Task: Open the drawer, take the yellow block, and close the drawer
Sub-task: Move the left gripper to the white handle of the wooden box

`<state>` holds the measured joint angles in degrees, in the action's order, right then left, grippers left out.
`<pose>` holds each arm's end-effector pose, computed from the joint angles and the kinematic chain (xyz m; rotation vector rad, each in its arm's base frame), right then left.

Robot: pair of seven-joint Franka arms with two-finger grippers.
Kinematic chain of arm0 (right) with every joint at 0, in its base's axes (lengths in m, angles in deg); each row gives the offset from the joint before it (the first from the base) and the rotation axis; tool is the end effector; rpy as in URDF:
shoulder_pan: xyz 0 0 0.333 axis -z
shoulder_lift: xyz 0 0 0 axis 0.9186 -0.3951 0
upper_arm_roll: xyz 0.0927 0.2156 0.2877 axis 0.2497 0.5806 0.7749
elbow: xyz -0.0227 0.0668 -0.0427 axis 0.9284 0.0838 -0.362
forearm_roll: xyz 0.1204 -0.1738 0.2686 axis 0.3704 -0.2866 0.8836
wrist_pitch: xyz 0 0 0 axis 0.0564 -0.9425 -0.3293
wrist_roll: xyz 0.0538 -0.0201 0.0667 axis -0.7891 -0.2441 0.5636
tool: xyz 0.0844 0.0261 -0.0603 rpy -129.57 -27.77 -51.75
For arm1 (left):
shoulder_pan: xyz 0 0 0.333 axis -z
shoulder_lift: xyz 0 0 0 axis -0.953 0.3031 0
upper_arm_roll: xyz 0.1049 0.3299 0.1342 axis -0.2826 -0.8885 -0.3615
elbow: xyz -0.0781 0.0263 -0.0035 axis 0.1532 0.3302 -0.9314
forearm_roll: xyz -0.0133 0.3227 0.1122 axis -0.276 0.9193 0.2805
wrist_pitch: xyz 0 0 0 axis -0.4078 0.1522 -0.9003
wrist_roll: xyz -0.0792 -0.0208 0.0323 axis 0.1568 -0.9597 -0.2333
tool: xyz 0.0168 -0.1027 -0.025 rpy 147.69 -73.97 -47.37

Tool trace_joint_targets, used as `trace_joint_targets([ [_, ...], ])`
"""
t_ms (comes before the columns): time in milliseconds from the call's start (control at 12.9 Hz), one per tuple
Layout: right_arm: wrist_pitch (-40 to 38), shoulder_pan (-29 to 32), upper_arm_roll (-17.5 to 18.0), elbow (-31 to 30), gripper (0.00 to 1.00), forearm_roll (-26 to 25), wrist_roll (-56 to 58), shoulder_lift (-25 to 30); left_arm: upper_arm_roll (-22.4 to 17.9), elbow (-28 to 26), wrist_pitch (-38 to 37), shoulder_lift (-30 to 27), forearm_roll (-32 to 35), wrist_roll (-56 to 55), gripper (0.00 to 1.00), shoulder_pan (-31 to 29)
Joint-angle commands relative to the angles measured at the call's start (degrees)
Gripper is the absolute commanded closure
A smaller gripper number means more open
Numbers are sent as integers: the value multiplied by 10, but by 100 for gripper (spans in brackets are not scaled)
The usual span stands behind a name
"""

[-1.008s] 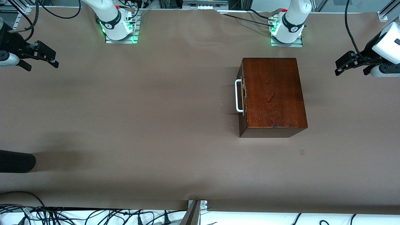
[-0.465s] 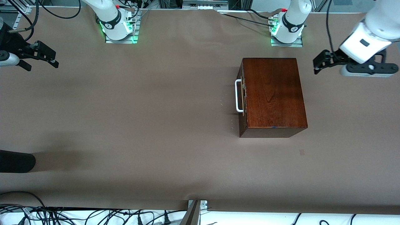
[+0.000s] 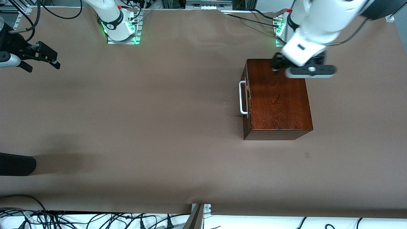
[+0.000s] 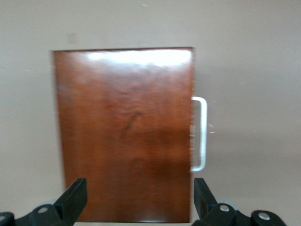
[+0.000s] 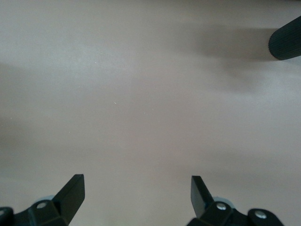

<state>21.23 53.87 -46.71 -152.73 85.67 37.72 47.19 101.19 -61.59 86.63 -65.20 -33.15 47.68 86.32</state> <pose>0.4592 0.0016 0.6769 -3.0918 -0.1796 -0.0748 0.4685 -0.2395 0.6221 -3.1066 -0.0254 0.0825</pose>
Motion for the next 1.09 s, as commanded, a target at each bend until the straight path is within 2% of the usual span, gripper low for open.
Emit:
trace_joint_targets([
  [0,-3,-1,4,-6,0,-9,7,11,-1,20,19,53,6,-68,0,52],
  [620,20,-2,2,-2,0,-14,6,-3,-1,18,88,188,105,-263,0,172],
  [1008,17,-1,-2,-2,0,-13,6,-13,-2,11,111,235,162,-300,0,186],
])
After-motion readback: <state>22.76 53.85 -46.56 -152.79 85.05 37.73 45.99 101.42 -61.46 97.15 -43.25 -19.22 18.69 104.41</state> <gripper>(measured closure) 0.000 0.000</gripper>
